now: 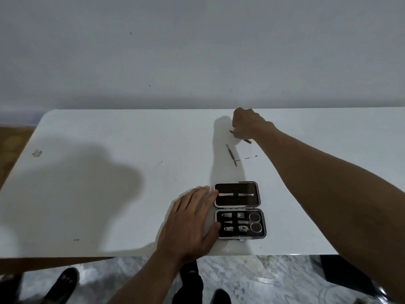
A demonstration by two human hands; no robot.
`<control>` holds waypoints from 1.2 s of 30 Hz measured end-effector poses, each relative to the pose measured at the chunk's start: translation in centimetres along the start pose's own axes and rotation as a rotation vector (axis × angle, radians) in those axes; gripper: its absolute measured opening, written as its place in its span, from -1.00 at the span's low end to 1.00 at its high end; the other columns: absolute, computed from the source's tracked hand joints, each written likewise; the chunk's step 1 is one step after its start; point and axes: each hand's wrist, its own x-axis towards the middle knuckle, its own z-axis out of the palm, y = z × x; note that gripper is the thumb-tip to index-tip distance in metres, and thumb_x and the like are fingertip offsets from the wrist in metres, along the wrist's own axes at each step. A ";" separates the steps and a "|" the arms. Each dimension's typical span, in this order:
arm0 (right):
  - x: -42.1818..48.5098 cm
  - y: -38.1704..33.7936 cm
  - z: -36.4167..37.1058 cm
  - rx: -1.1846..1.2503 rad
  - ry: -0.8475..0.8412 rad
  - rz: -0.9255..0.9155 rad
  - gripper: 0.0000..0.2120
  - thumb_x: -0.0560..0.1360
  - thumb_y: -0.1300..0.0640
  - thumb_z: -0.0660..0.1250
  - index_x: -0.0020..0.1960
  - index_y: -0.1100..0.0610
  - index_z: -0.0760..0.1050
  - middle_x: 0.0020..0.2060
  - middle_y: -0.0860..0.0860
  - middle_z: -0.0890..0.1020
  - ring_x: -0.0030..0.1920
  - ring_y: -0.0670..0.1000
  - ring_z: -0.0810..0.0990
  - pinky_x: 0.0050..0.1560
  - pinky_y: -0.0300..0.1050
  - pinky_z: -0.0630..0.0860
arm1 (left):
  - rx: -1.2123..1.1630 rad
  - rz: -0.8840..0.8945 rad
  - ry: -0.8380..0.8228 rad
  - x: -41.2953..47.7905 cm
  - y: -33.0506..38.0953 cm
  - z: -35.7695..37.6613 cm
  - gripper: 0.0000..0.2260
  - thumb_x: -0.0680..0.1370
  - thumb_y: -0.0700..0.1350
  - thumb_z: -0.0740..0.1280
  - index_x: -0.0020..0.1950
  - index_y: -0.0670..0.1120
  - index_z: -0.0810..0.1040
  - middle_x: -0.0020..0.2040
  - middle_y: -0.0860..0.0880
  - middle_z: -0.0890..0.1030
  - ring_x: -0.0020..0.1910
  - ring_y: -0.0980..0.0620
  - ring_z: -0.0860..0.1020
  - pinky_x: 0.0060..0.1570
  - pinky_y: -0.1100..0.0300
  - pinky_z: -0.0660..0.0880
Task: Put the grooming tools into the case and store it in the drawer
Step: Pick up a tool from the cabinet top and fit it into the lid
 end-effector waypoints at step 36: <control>-0.2 -0.9 0.6 -0.076 0.001 0.004 -0.83 0.39 0.39 0.28 -0.16 0.21 0.32 -0.35 0.06 0.36 -0.18 0.16 0.46 -0.46 -0.22 0.21 | -0.009 0.003 -0.008 0.0 -0.1 0.0 -0.44 0.56 0.19 0.17 0.53 0.02 0.25 0.51 0.02 0.32 0.50 0.05 0.21 0.46 0.16 0.09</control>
